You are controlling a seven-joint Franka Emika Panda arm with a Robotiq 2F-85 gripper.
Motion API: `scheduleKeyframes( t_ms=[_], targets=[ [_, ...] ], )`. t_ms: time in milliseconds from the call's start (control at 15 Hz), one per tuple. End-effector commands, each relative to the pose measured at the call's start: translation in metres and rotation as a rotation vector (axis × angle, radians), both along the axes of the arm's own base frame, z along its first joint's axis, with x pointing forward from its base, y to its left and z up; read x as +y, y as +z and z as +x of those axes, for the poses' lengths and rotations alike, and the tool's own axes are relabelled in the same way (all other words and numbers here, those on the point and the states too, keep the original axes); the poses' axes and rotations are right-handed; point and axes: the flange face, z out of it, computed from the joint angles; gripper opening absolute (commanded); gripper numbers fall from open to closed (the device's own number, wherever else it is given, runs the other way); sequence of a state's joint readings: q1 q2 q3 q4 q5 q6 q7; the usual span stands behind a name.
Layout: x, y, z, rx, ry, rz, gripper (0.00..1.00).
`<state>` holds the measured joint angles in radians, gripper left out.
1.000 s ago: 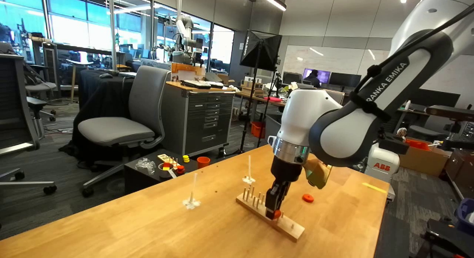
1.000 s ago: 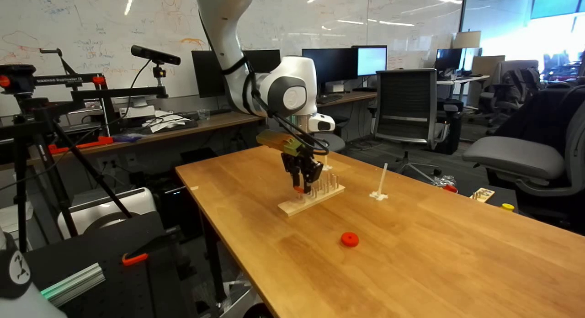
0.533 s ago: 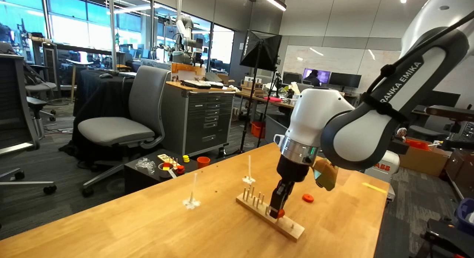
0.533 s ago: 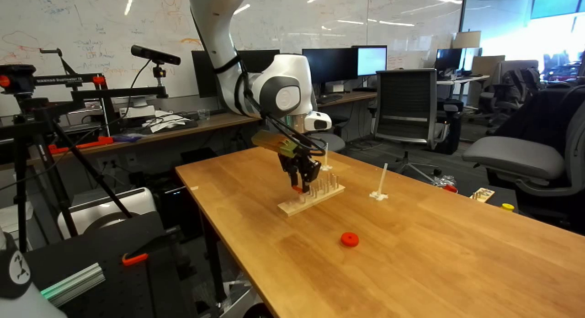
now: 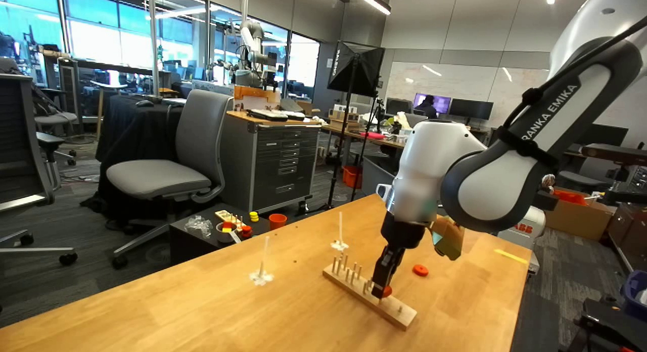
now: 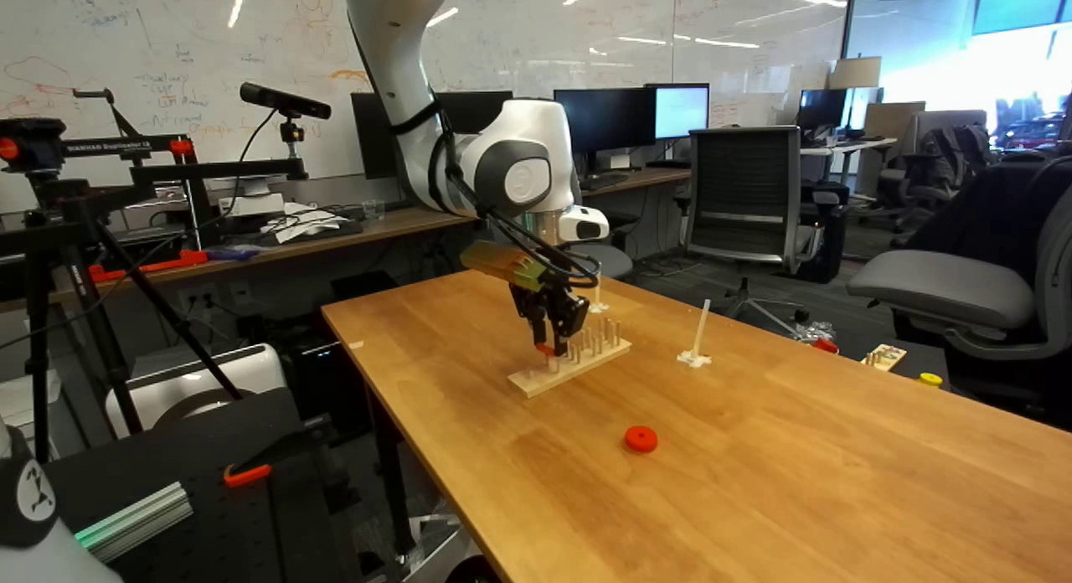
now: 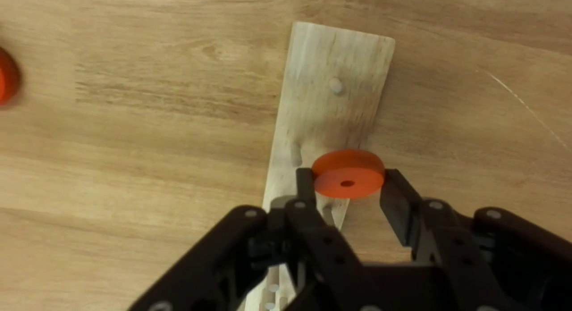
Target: Put an orange disk on the wooden base
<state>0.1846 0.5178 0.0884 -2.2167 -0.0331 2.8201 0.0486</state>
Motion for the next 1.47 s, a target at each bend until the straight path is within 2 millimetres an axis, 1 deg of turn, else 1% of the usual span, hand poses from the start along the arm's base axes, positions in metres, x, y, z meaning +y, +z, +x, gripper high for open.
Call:
scheduleKeyframes(
  t_ms=[0, 800, 1400],
  targets=[
    [-0.005, 0.009, -0.005, -0.015, 0.018, 0.003, 0.18],
    [-0.002, 0.002, -0.012, -0.009, 0.028, -0.007, 0.18],
    [0.004, 0.004, -0.023, -0.03, 0.047, -0.003, 0.18]
  ],
)
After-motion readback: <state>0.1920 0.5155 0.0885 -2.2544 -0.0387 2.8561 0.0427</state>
